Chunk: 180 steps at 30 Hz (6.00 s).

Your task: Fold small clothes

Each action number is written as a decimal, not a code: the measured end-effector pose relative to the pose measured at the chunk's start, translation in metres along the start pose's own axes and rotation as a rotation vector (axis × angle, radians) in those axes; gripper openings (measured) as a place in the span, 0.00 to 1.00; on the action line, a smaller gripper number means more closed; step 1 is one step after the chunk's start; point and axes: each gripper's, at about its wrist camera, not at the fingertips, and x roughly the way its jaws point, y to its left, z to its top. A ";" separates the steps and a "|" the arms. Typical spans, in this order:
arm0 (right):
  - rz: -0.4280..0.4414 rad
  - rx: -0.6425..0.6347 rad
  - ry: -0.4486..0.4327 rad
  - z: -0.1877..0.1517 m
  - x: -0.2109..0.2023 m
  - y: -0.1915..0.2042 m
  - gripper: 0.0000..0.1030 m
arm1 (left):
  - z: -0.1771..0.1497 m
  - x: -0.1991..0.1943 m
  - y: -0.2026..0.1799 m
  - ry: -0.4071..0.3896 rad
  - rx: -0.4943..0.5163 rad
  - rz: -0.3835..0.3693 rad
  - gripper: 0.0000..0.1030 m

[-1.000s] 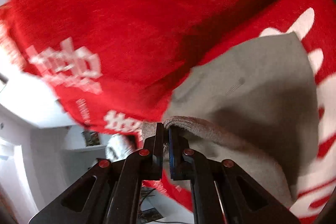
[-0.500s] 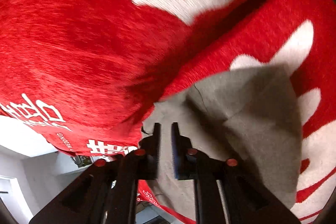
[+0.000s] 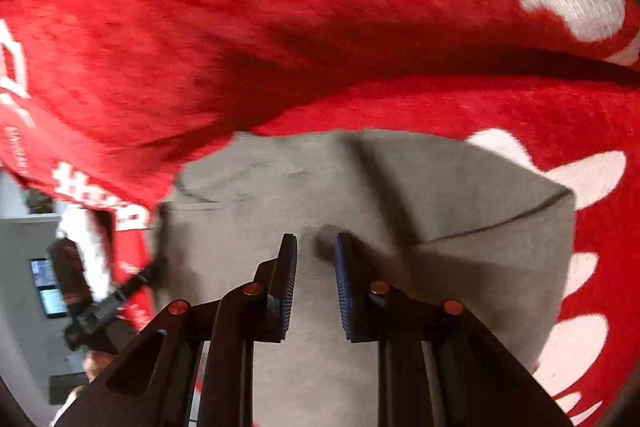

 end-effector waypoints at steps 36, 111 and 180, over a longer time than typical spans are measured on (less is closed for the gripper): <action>0.240 0.519 0.039 -0.244 0.068 0.046 0.47 | -0.110 -0.042 0.097 0.247 0.032 -0.173 0.68; -0.055 0.150 -0.008 -0.198 -0.010 0.063 0.72 | -0.061 -0.069 0.063 0.061 0.122 0.185 0.91; 0.513 0.632 0.008 -0.238 0.121 0.107 0.10 | -0.057 -0.029 0.160 0.174 -0.079 -0.146 0.91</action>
